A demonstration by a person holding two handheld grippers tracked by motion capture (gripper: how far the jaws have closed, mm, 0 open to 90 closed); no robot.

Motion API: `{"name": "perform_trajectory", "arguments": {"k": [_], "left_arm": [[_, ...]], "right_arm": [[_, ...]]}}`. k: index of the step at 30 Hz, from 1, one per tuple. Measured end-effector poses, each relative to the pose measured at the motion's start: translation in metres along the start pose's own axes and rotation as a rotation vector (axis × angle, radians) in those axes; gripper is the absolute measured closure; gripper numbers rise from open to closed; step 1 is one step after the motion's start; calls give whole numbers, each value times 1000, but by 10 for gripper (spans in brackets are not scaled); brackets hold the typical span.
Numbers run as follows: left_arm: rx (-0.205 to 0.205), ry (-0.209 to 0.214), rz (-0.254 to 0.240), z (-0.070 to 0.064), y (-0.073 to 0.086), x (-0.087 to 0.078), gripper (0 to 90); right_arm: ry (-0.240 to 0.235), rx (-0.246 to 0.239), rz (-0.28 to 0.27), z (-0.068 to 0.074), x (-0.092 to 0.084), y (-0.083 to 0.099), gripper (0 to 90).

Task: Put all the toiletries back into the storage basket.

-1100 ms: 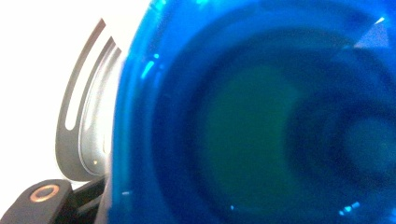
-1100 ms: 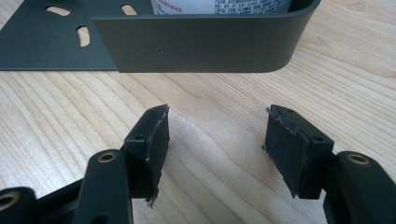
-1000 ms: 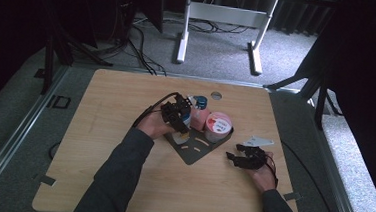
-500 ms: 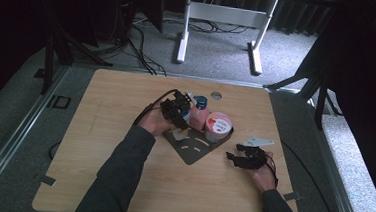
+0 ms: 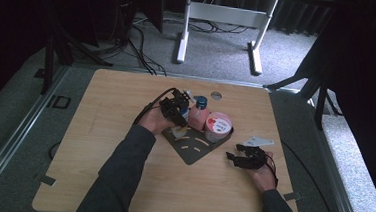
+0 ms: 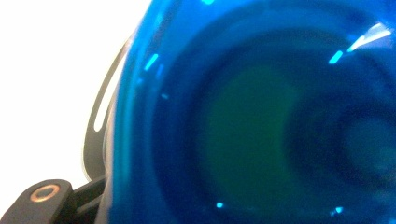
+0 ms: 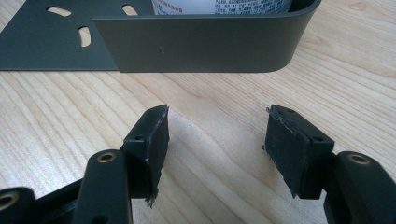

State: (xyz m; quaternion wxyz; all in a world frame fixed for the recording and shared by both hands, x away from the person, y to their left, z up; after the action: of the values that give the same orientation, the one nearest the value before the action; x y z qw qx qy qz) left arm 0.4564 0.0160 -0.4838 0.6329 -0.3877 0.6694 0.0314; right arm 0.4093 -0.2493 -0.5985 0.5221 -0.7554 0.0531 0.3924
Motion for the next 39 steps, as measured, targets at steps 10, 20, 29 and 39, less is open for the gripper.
{"name": "perform_trajectory", "arguments": {"k": [10,20,29,39], "left_arm": [[-23,-3,-15,6,-1,3,555],[-48,-32,-26,14,-1,5,555],[-69,-54,-42,23,-3,8,555],[-78,-90,-66,32,-7,12,555]], "right_arm": [[-1,1,0,0,0,0,395],[-3,2,1,0,0,0,394],[-3,2,1,0,0,0,394],[-4,3,1,0,0,0,394]]}}
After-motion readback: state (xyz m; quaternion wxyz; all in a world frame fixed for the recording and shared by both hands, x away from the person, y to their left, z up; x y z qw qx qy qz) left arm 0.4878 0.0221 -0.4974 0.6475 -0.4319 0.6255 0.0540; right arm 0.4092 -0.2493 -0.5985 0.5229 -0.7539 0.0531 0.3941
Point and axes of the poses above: each handheld gripper's, and its own axes: x roughly forward along the jaws, y roughly out of its underside, z roughly to its left, the point moved 6 cm from there along x, roughly forward along the jaws, and after that the axes turned 14 degrees about y, right-handed, at the moved point
